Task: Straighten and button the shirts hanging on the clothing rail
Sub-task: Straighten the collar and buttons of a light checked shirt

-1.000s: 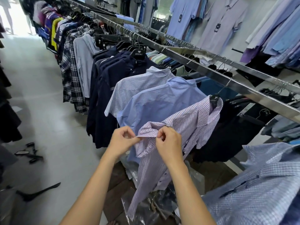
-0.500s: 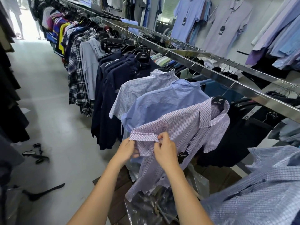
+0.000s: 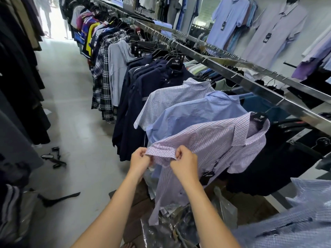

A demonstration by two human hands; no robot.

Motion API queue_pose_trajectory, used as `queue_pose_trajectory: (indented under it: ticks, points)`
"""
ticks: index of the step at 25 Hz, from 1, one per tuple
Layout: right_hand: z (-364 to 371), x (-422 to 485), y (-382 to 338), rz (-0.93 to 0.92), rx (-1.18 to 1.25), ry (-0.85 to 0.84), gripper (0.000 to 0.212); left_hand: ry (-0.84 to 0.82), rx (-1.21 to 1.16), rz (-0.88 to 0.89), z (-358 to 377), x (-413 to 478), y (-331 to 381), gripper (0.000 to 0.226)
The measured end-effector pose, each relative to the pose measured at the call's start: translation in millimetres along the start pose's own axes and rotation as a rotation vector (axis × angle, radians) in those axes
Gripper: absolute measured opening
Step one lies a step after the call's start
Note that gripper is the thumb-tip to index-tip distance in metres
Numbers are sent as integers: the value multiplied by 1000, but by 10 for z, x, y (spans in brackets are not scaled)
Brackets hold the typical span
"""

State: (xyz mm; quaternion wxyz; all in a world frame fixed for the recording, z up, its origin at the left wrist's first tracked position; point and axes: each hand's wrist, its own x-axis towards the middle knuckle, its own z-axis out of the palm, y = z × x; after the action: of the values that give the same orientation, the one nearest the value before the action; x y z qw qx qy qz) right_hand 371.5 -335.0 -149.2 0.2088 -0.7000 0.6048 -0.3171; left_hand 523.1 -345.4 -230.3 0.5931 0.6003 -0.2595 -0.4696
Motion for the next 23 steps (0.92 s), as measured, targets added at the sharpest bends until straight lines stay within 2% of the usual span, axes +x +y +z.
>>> queue_pose_trajectory:
  ticks: [3, 5, 7, 9, 11, 14, 15, 16, 18, 19, 21, 23]
  points:
    - [155, -58, -154, -81, 1, -144, 28, -76, 22, -70, -6, 48, 69, 13]
    - [209, -56, -215, -130, 10, -215, 30, -11, -13, -79, -23, 63, 83, 7]
    - [224, -19, -229, -176, -27, -255, 27, 96, -36, -95, -75, 90, 114, 14]
    - [235, 23, -224, -209, -60, -268, 24, 162, 52, -124, -132, 72, 228, 17]
    - [260, 59, -216, -210, -67, -255, 22, 38, -24, -201, -155, 9, 392, 22]
    - [301, 99, -211, -188, -34, -217, 21, -361, -349, -321, -224, -48, 575, 56]
    - [299, 113, -205, -182, -18, -213, 21, -437, -384, -297, -237, -55, 603, 57]
    - [288, 133, -199, -178, -3, -221, 21, -474, -350, -239, -241, -52, 623, 47]
    - [222, 176, -209, -177, 15, -268, 22, -400, -218, -79, -199, -39, 649, 17]
    - [170, 206, -216, -183, 23, -272, 22, -318, -209, -31, -174, -28, 652, 12]
    - [29, 305, -226, -233, 28, -160, 19, -183, -279, -9, -150, 19, 625, 16]
    - [-183, 446, -237, -293, -17, 50, 13, -118, -295, 4, -162, 79, 581, 24]
